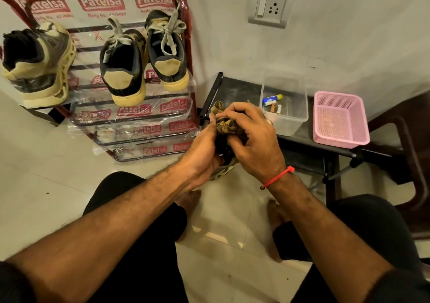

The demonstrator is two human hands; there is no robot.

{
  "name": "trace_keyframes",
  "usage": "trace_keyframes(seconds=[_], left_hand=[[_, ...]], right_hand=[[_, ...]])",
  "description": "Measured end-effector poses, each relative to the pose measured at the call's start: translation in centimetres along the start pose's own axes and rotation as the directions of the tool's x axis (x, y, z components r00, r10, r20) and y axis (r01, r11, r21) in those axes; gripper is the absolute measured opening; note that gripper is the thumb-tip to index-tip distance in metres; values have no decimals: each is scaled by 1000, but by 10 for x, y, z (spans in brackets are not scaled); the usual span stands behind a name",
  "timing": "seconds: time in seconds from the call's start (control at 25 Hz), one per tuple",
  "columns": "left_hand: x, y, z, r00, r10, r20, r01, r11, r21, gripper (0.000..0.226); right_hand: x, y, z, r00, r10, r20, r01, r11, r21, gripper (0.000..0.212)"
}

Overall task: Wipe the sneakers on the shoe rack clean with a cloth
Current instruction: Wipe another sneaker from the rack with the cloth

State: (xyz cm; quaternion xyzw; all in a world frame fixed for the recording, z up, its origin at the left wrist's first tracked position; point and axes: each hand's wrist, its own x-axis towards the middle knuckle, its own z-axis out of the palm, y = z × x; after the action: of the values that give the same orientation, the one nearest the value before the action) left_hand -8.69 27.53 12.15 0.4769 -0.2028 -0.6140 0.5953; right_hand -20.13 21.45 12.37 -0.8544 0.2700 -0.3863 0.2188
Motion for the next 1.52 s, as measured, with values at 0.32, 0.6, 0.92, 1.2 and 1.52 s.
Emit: trace_keyframes(seconds=[0.32,0.6,0.92,1.2,1.52], left_hand=[[1,1,-1,999,-36,-16,37,993,116,57],[-1,4,0,997,-65,37,57,979,196,74],[6,14,-13,999,-34,17,34,999,40,77],[5,13,-24,999,-14,51,16,999,-39,43],[17,14,-26,964,137,-227,-133,991,35,52]], right_hand=[[5,17,-12,996,76,53,-73,996,-56,36],[16,29,-21,980,192,-55,-197,972,-130,34],[-3,12,-6,993,22,113,-2,986,-170,39],[-9,17,-18,941,324,-100,-325,946,12,29],[-27,4,8,705,709,7,-618,609,497,28]])
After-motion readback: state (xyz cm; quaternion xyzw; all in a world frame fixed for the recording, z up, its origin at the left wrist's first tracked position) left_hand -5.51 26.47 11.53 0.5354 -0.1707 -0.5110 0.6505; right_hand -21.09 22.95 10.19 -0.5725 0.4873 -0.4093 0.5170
